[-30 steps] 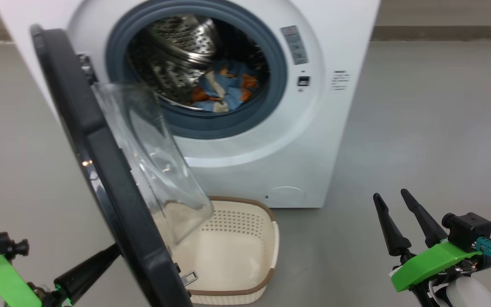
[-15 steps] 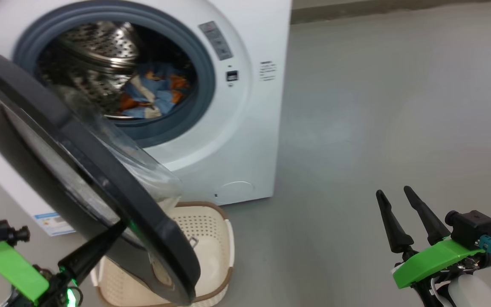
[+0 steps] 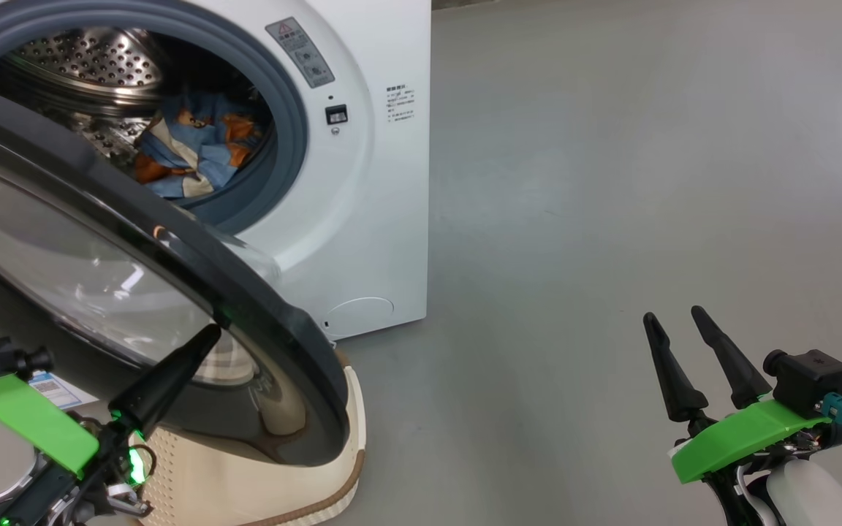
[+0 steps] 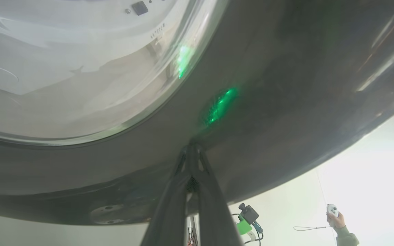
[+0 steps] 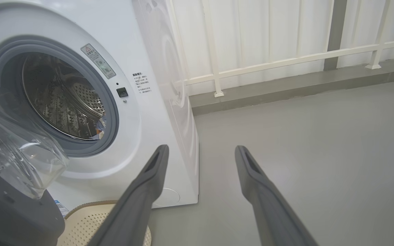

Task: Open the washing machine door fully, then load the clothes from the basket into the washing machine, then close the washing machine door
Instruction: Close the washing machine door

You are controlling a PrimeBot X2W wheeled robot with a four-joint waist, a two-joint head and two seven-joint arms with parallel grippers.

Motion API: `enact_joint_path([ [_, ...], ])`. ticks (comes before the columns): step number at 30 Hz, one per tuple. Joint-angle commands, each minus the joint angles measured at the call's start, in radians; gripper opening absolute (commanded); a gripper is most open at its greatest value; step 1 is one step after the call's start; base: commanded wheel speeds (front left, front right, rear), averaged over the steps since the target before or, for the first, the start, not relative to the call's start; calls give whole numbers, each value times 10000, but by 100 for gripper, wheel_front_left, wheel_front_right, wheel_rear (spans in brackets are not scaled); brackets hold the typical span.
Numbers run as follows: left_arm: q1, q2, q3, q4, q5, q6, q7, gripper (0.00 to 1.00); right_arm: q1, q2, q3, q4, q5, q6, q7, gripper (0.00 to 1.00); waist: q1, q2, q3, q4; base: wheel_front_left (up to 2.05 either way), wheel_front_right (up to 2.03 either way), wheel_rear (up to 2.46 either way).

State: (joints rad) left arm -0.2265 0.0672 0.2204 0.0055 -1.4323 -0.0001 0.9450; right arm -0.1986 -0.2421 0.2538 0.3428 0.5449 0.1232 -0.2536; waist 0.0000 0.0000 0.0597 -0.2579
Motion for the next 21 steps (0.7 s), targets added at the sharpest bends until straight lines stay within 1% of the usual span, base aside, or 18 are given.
enact_joint_path([
  [1,-450,104,251,-205,104,-80,-61,0,-280,-69,102,-247,-90,75,-82,100,0,0,-6,37,0,0,0],
  [12,-337,166,348,-73,326,-344,-353,0,-195,-105,144,-119,-96,75,-82,100,0,0,-344,564,0,0,0],
  [15,-195,298,392,-232,575,-494,-495,0,-161,-116,102,-122,-102,75,-82,100,0,0,-426,739,0,0,0],
  [17,-116,445,434,-303,953,-676,-767,0,-120,-108,61,-124,-113,75,-82,100,0,0,-486,855,0,0,0],
  [18,-83,477,445,-333,1118,-767,-922,11,-96,-104,43,-123,-122,75,-82,100,0,0,-518,913,0,0,0],
  [20,-19,540,478,-408,1440,-928,-1252,70,-74,-114,30,-120,-128,75,-82,100,0,0,-567,1006,0,0,0],
  [21,31,571,490,-448,1628,-993,-1438,97,-76,-120,28,-126,-130,75,-82,100,0,0,-582,1041,0,0,0],
])
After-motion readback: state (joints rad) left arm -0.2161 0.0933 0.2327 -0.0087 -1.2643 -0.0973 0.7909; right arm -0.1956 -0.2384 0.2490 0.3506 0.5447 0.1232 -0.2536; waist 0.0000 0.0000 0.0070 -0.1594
